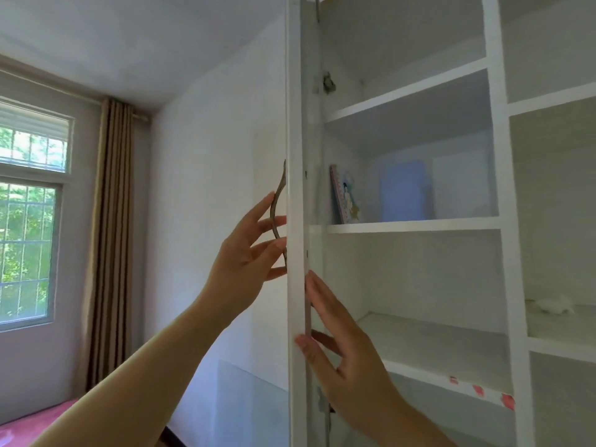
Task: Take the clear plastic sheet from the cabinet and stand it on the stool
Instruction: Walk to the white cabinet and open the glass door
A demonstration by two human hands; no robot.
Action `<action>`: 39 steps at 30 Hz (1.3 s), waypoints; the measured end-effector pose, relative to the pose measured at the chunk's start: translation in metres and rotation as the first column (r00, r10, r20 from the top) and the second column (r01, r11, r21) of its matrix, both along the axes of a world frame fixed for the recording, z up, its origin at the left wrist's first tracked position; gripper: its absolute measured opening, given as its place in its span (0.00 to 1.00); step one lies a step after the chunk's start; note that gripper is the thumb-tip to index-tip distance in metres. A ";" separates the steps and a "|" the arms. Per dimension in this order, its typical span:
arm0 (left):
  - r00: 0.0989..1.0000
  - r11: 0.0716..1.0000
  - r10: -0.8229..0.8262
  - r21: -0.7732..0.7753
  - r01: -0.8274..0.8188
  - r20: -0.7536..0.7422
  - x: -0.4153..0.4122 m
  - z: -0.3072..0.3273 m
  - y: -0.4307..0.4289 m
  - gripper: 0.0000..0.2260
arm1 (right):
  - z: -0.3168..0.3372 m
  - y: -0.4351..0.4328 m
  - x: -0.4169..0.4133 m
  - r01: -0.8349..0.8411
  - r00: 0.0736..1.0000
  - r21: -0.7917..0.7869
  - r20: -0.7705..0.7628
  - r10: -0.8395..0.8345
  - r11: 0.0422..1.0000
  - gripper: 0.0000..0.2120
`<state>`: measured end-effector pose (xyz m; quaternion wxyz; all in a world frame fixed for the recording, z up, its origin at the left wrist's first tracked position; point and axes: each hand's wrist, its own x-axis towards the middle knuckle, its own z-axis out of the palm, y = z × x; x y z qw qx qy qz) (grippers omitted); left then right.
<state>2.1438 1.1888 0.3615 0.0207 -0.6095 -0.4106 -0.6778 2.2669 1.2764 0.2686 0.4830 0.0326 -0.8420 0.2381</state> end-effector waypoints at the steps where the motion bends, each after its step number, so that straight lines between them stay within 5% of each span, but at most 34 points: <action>1: 1.000 1.000 -0.007 -0.002 0.007 0.019 -0.003 -0.004 -0.001 0.26 | -0.002 -0.001 -0.003 0.000 1.000 0.003 -0.001 0.000 1.000 0.26; 30: 0.954 0.949 -0.298 -0.095 0.299 0.028 -0.158 -0.009 -0.023 0.26 | 0.001 -0.072 -0.137 0.366 0.929 -0.052 -0.046 -0.368 0.929 0.30; 39: 0.975 0.970 -0.223 -0.099 0.222 -0.006 -0.181 -0.010 -0.041 0.21 | 0.000 -0.080 -0.153 0.376 0.926 -0.066 -0.020 -0.378 0.924 0.30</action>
